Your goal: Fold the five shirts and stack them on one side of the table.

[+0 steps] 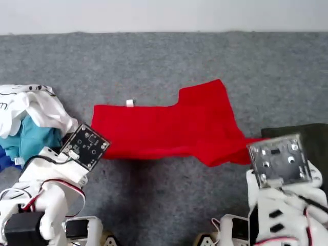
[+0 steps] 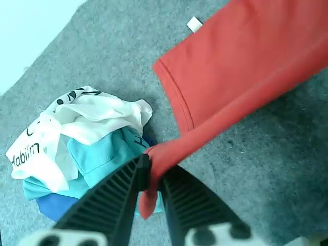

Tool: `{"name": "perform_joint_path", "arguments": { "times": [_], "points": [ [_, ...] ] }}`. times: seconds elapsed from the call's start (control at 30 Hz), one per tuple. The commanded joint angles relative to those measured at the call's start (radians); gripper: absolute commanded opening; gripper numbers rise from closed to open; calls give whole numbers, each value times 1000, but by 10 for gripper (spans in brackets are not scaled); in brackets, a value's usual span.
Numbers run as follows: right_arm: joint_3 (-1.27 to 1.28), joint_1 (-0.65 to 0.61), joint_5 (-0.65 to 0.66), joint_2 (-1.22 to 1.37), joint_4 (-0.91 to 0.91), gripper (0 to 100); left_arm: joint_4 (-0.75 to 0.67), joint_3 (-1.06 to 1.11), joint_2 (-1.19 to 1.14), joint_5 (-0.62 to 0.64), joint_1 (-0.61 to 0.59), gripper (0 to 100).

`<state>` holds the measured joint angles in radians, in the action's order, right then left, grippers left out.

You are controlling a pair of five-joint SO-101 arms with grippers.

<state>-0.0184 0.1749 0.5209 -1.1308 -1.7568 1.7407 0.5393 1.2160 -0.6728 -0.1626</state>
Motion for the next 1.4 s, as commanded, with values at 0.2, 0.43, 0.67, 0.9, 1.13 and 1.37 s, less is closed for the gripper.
{"name": "perform_joint_path", "arguments": {
  "times": [0.2,0.43,0.67,0.9,1.13,1.37],
  "points": [
    [206,-120,-8,292,97,10,-133,203,-83,14,-3,14],
    [267,-130,-3,602,311,10,-350,252,-388,54,-5,14],
    [264,-134,-3,888,556,10,-629,216,-694,55,-5,14],
    [74,-136,-9,1125,616,10,-681,-13,-1045,57,-2,14],
    [-267,-136,-9,1397,561,10,-618,-323,-1335,100,0,14],
    [-552,-140,-3,1670,516,10,-529,-527,-1576,100,5,14]
  ]
}}
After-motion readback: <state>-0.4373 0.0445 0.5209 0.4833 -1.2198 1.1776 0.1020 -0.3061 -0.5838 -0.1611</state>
